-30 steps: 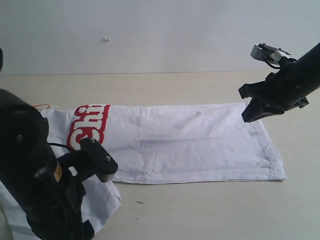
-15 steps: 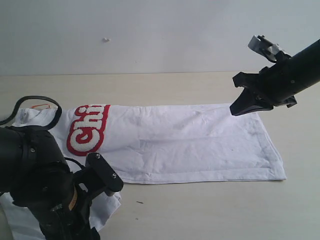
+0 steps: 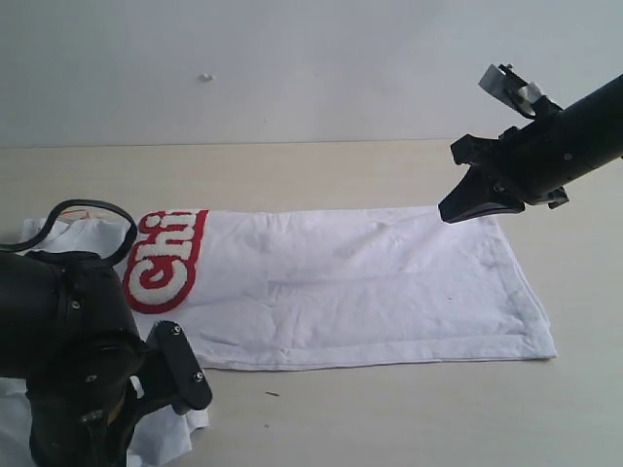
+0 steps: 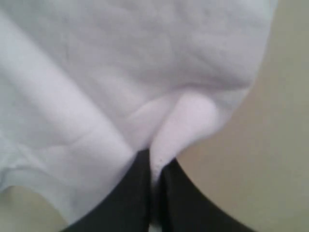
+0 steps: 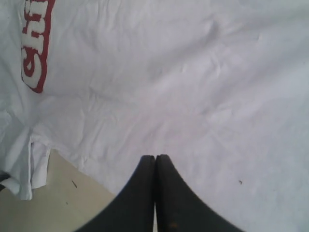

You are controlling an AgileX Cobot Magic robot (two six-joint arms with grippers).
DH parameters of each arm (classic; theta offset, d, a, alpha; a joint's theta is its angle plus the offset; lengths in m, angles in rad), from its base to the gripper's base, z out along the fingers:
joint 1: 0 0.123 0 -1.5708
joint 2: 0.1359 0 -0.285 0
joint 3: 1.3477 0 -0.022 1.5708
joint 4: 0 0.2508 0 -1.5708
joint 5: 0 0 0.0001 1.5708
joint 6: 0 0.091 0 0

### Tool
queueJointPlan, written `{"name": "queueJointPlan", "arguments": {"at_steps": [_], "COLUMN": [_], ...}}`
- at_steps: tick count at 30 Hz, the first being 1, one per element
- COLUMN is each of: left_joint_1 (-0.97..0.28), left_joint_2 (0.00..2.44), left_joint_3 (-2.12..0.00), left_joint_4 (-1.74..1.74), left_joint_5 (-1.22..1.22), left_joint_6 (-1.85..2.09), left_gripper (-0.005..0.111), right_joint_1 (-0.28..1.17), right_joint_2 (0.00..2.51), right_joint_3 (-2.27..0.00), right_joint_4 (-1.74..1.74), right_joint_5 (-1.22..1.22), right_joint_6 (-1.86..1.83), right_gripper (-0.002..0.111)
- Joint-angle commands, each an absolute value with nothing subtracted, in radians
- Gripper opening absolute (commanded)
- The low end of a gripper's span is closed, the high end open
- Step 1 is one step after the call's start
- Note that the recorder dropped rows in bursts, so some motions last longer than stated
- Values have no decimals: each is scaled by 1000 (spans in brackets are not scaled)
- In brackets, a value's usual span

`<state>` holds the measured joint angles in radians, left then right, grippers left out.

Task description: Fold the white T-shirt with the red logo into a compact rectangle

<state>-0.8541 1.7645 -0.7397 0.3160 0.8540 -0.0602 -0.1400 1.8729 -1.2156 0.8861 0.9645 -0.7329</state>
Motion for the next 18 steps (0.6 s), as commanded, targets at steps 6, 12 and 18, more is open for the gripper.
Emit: {"name": "queueJointPlan", "arguments": {"at_steps": [6, 12, 18], "left_joint_1": [-859, -855, -794], "left_joint_2": [1686, 1688, 1688], "left_joint_3": [-920, -953, -953], "left_joint_4": [612, 1073, 1270], "left_joint_5": [974, 960, 777], "left_joint_6": [30, 30, 27], "left_gripper": [0, 0, 0], "right_joint_1": [-140, -140, -140], "right_joint_2": [1861, 1861, 1861], "right_joint_3": [-1214, -1214, -1214], "right_joint_4": [875, 864, 802], "right_joint_5": [948, 943, 924], "right_joint_6": [-769, -784, -784], "right_gripper": [0, 0, 0]}}
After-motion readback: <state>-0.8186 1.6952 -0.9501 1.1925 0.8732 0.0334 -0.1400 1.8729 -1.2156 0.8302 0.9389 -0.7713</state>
